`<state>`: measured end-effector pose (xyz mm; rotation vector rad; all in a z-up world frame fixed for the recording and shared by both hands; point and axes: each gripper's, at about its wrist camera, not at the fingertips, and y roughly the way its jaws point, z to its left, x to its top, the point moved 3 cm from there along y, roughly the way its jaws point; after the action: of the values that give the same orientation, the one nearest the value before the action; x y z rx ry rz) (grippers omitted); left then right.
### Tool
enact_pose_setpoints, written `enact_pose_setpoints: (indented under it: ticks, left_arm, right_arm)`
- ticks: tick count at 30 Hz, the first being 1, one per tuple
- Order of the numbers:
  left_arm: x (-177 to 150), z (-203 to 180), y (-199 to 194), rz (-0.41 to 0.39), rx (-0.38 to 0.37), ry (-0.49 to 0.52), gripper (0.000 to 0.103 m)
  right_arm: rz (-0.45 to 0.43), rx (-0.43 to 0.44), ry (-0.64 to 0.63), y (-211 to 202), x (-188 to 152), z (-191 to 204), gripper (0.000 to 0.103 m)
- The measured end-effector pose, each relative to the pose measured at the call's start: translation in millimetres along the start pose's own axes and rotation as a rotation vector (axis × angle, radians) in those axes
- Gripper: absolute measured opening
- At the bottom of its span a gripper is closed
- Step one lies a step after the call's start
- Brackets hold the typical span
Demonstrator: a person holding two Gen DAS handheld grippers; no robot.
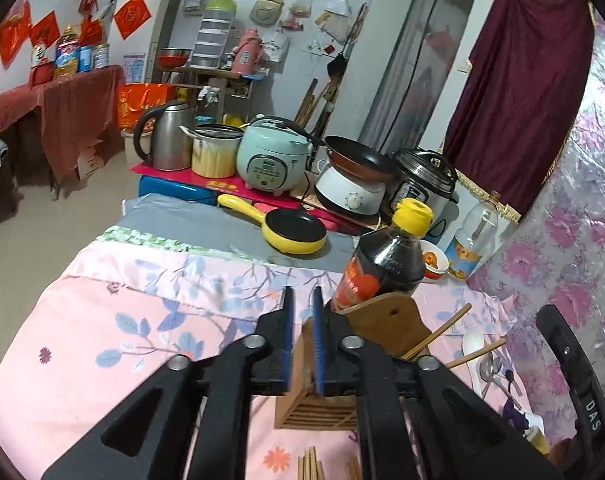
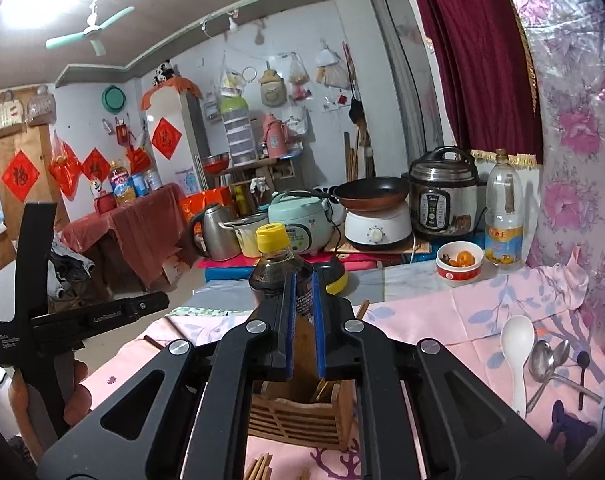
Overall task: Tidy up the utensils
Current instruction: 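Carry the left tool's chopstick into the holder while the right tool inserts its chopstick, then open the left tool releasing its chopstick while the right tool opens too, then withdraw both tools from the holder down over the loose chopsticks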
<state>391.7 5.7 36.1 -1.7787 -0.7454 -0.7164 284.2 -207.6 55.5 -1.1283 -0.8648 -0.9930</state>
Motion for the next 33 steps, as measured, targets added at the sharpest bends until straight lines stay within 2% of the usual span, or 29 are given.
enact_pose_setpoints:
  ticks: [2,5,10,16,21,24,26,30,32,33]
  left_arm:
    - [-5,4,-12,-0.020,0.016,-0.010,0.052]
    - [-12,3,-30,-0.058,0.062,0.006,0.063]
    - [-33,-1,-54,-0.057,0.089,0.040,0.076]
    - [-66,1,-77,-0.024,0.082,0.024,0.081]
    - [-103,3,-91,0.005,0.095,0.041,0.086]
    - [-130,8,-89,0.044,0.106,0.046,0.090]
    - [-152,17,-82,0.085,0.121,0.050,0.091]
    - [-195,41,-61,0.192,0.154,0.040,0.091]
    - [-211,49,-48,0.286,0.169,0.040,0.091]
    - [-216,51,-44,0.319,0.155,0.034,0.091]
  right_arm:
    - [0.003,0.005,0.006,-7,-2,0,0.015]
    - [0.014,0.005,0.013,-16,-6,0,0.023]
    - [0.034,0.013,0.046,-38,-15,-3,0.031]
    - [0.047,0.000,0.034,-73,-29,0,0.038]
    - [0.063,-0.010,0.026,-101,-50,-1,0.052]
    - [0.089,-0.028,0.021,-110,-74,-6,0.067]
    - [0.098,-0.034,0.034,-113,-88,-13,0.081]
    - [0.163,-0.047,0.072,-103,-128,-36,0.085]
    - [0.234,-0.066,0.098,-93,-144,-46,0.085]
    - [0.298,-0.056,0.139,-84,-151,-52,0.085]
